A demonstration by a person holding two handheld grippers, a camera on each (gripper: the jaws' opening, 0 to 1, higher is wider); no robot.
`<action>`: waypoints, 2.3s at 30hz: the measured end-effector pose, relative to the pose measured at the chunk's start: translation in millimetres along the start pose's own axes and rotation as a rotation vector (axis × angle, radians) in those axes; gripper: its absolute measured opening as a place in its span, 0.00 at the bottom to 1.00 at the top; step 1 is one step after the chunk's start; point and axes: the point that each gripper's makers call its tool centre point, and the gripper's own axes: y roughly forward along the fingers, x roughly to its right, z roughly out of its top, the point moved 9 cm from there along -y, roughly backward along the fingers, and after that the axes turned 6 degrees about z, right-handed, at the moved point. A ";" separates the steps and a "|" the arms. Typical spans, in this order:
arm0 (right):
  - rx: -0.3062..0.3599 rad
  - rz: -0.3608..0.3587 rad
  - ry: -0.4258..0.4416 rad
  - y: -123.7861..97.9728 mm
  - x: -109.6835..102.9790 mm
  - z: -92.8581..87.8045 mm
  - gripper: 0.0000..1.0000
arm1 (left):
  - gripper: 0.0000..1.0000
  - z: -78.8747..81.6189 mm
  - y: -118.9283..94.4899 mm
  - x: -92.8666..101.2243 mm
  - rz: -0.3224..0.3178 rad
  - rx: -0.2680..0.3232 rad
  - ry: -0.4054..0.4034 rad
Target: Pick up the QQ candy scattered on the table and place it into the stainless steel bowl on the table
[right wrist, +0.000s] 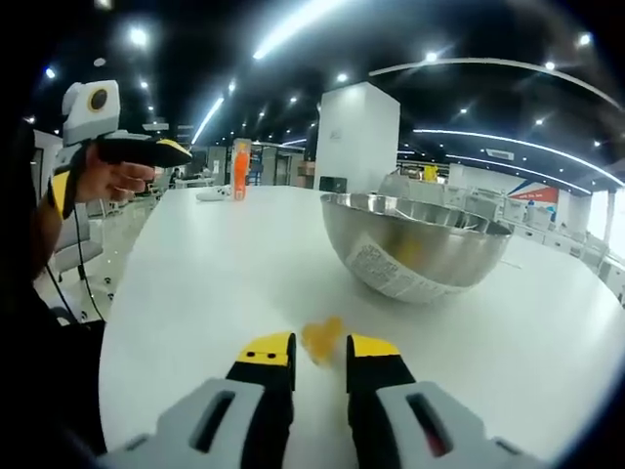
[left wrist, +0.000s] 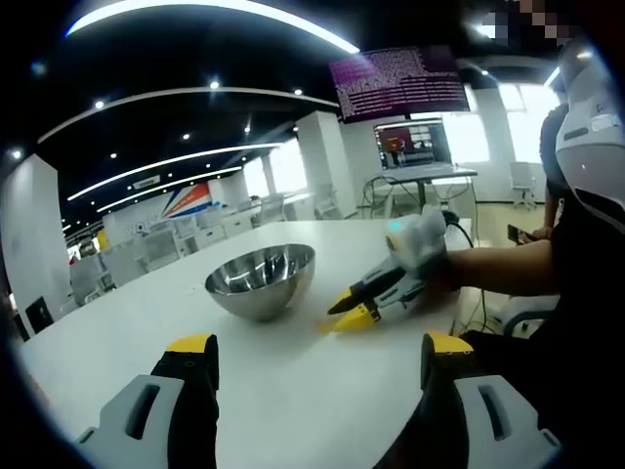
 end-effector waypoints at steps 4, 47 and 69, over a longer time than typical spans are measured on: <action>-0.008 0.001 -0.016 1.2 -0.8 -1.2 0.15 | 0.86 -0.9 0.5 0.1 -0.004 0.000 -0.006; 0.202 0.070 -0.145 -58.4 -58.2 133.7 0.04 | 0.86 2.0 -1.9 -0.6 0.002 0.010 0.001; 0.261 -0.206 -0.298 -29.6 39.3 200.2 0.05 | 0.86 3.4 -4.8 1.0 0.008 0.019 0.002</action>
